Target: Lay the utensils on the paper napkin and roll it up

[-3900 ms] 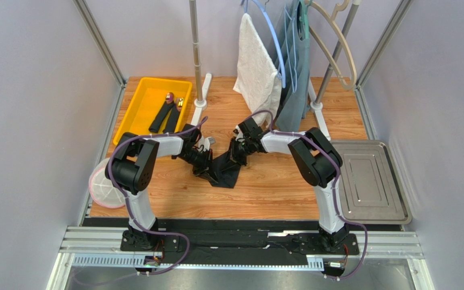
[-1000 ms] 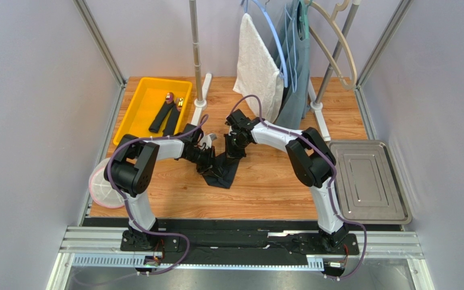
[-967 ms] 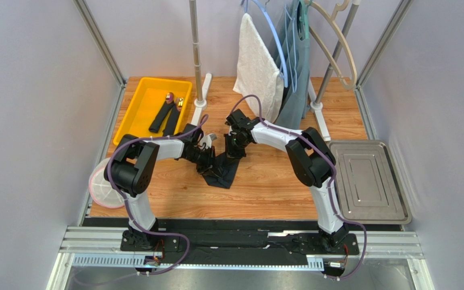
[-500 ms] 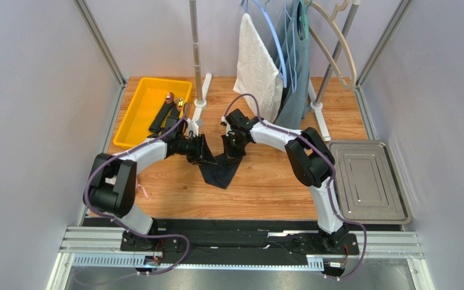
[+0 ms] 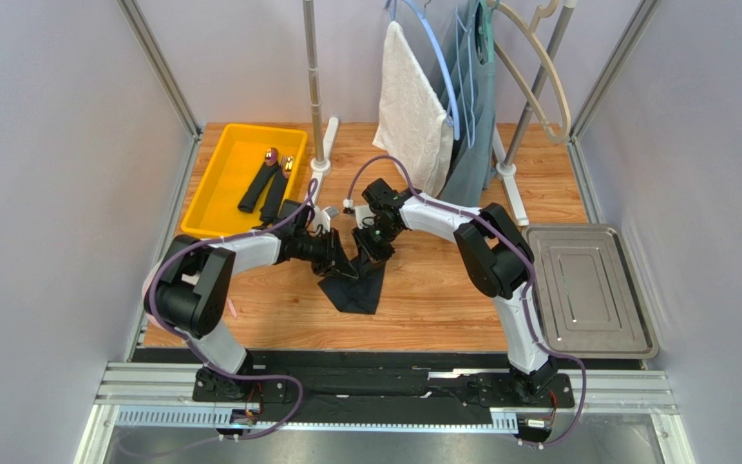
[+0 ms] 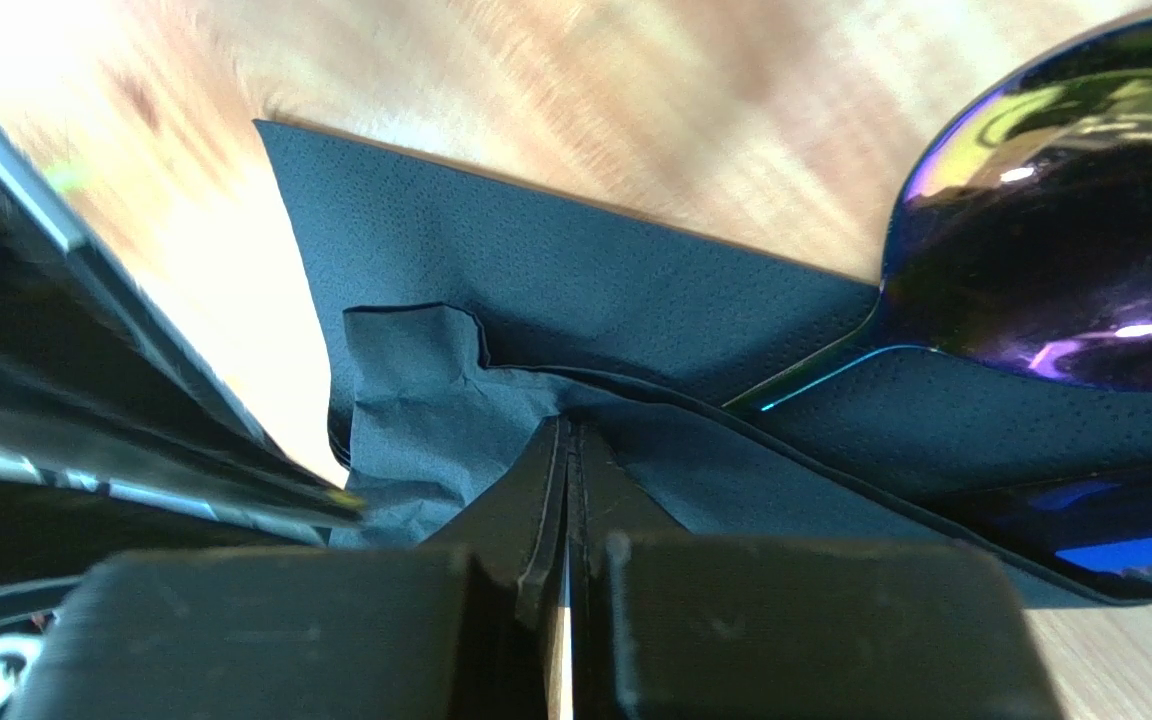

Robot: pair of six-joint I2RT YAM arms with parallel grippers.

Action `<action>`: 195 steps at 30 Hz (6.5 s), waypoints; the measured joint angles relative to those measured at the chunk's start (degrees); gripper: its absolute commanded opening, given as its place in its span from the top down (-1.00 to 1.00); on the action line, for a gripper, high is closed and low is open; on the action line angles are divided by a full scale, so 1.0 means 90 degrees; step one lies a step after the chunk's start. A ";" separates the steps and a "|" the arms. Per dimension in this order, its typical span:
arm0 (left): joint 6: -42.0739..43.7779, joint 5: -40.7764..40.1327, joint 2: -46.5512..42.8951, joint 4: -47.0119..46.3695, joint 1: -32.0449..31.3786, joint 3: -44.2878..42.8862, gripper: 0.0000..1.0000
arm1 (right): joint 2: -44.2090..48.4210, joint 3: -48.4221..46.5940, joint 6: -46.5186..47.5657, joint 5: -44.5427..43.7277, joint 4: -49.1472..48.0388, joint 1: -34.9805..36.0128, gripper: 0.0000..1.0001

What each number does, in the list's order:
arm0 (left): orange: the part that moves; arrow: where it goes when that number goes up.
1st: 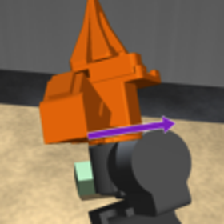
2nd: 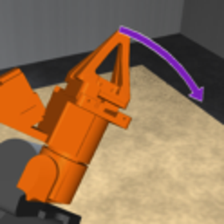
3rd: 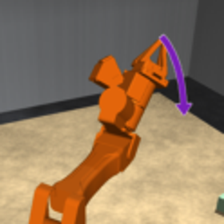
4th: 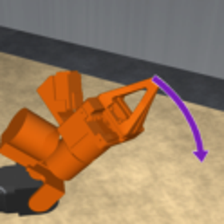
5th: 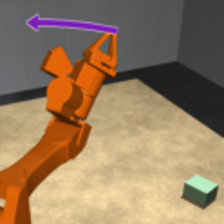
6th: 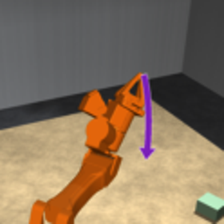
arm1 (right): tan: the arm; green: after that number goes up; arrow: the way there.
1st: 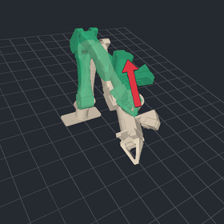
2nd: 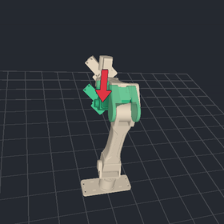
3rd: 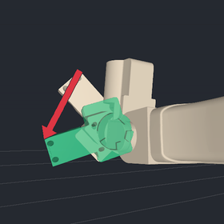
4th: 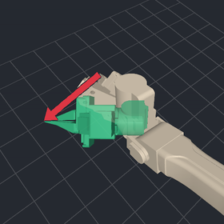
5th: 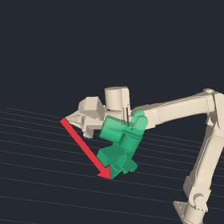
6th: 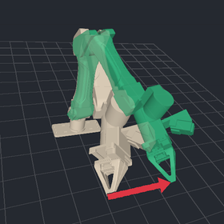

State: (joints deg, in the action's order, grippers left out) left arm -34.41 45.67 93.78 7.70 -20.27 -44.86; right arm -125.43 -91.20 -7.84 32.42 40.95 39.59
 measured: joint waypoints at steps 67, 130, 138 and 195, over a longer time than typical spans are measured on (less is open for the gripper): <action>-0.0279 -0.0260 0.1367 -0.0223 -0.0119 -0.0500 1.00 | -0.0255 -0.1115 0.0277 -0.1559 0.0918 -0.0005 0.89; -0.0359 -0.0219 0.1496 0.0000 -0.0087 -0.0692 0.70 | 0.0019 -0.0602 -0.0250 -0.1698 0.0772 0.0129 0.96; -0.0364 -0.0272 0.0964 -0.0148 0.0083 -0.0597 0.44 | -0.0027 -0.0627 0.0024 -0.1780 0.0714 0.0117 1.00; -0.1110 0.0568 0.1804 -0.0415 -0.0129 -0.0396 0.97 | -0.0214 -0.0792 -0.0668 -0.1362 0.0350 -0.0165 0.97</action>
State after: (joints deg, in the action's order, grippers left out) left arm -44.40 50.78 110.02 3.97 -21.43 -48.42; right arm -127.35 -98.32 -13.85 20.16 44.10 38.11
